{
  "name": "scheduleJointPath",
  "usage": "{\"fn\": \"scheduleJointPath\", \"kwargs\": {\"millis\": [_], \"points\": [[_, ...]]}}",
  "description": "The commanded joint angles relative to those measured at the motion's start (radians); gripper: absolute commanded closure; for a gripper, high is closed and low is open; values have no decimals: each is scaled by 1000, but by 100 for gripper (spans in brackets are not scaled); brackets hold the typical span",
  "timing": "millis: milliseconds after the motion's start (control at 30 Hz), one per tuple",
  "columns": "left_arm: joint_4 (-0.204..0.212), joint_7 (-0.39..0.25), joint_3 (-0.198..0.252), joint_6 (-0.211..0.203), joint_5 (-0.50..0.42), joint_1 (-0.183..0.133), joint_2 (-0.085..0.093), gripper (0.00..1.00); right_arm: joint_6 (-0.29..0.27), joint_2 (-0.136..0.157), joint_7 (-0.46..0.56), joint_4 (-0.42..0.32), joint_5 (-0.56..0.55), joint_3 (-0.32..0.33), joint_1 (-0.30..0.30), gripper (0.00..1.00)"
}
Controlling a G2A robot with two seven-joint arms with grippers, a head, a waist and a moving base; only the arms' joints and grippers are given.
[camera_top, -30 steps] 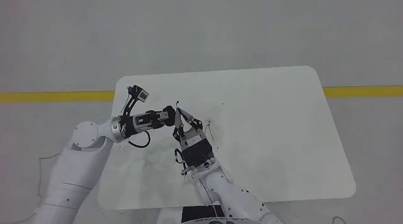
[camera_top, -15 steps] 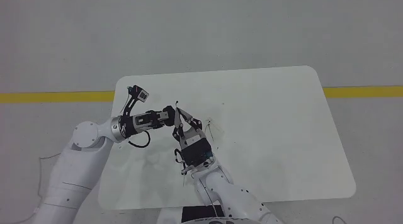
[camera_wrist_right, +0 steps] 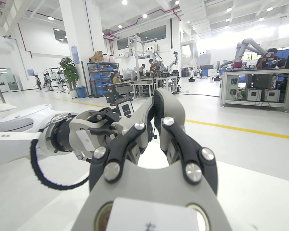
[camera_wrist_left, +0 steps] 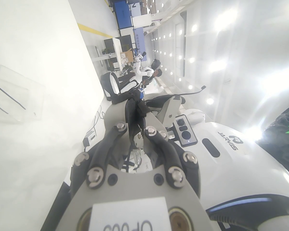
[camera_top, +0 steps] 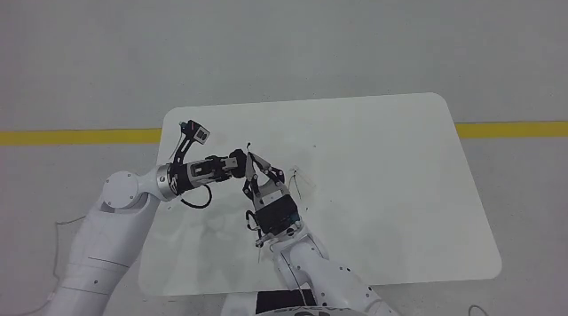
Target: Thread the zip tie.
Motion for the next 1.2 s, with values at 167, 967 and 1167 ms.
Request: {"fn": "scheduleJointPath", "kwargs": {"millis": [167,967,1167], "points": [[0,0,0,0,0,0,0,100,4,1,-1,-2,-3,5,-5,100],[0,0,0,0,0,0,0,100,-4,0,-13,-11,-7,11,-10,100],[0,0,0,0,0,0,0,100,-6,-1,-13,-8,-6,7,-7,100]]}}
